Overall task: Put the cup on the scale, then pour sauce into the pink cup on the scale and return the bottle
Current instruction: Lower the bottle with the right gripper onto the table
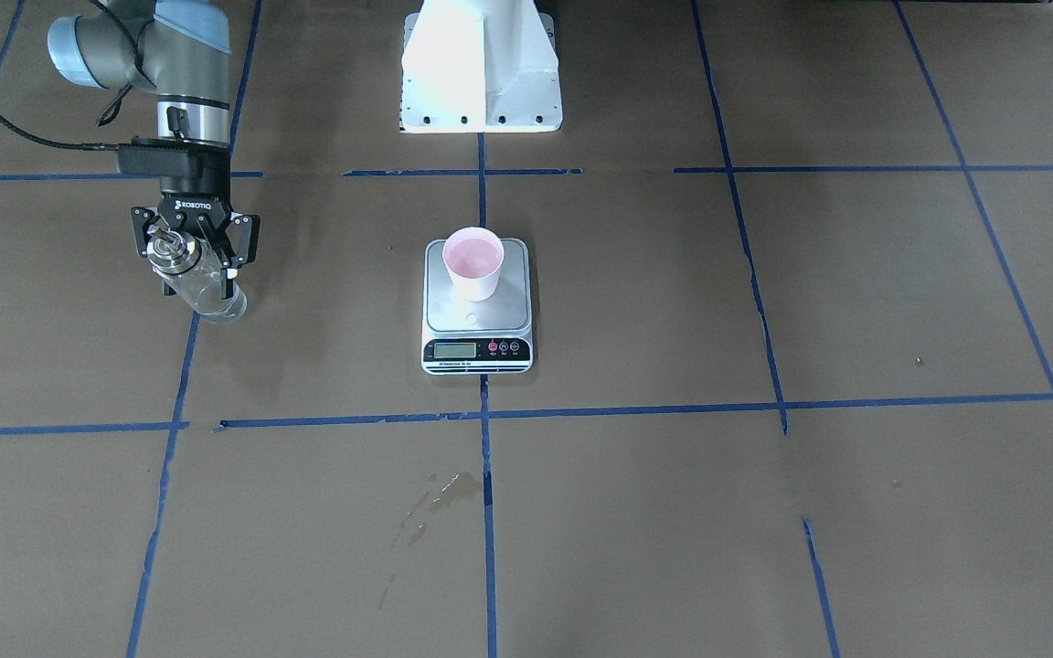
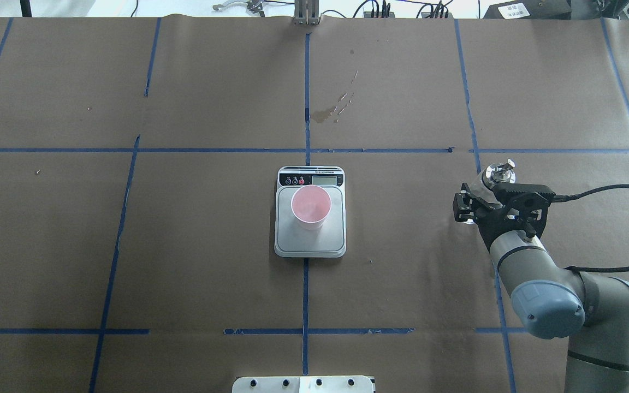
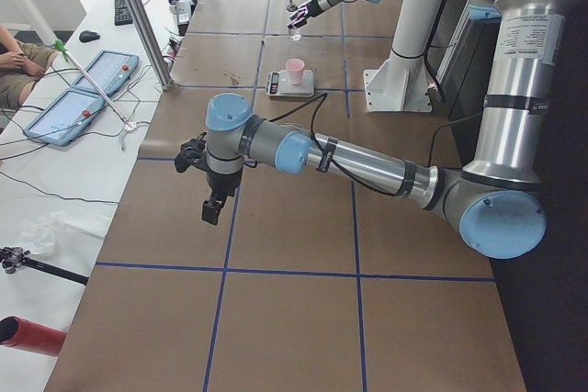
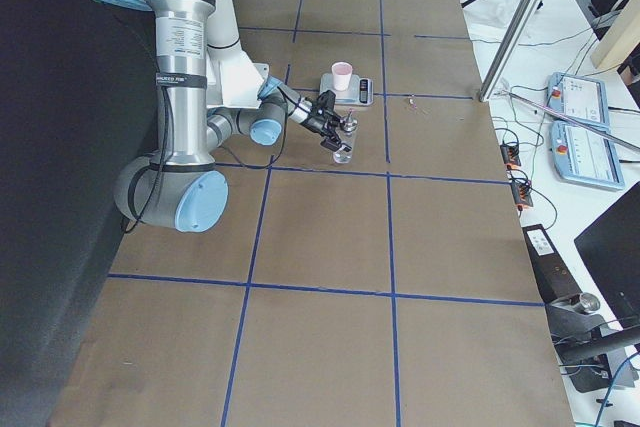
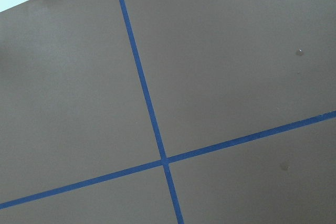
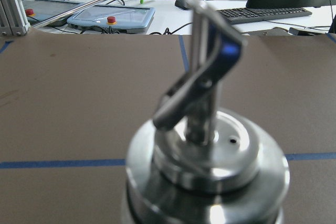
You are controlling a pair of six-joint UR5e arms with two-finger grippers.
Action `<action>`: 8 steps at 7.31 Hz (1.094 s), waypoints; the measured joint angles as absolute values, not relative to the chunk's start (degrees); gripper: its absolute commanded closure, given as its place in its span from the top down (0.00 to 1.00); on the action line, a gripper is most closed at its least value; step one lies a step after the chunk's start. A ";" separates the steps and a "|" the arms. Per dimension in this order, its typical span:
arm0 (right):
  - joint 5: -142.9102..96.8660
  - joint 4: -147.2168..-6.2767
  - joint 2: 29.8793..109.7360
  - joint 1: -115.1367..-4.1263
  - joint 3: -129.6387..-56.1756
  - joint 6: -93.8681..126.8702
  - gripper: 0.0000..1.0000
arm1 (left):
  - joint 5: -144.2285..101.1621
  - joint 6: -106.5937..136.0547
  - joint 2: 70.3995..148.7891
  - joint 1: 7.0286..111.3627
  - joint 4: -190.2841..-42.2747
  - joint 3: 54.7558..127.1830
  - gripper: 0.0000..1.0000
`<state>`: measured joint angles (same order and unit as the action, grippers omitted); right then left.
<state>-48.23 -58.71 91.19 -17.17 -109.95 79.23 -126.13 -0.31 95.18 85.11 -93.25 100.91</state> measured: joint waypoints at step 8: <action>-49.68 -56.38 94.51 -18.54 -109.34 77.05 0.00 | -126.21 -0.35 95.20 85.17 -93.25 100.99 1.00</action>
<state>-49.68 -56.38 94.51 -18.54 -109.34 77.05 -126.21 -0.35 95.20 85.17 -93.25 100.99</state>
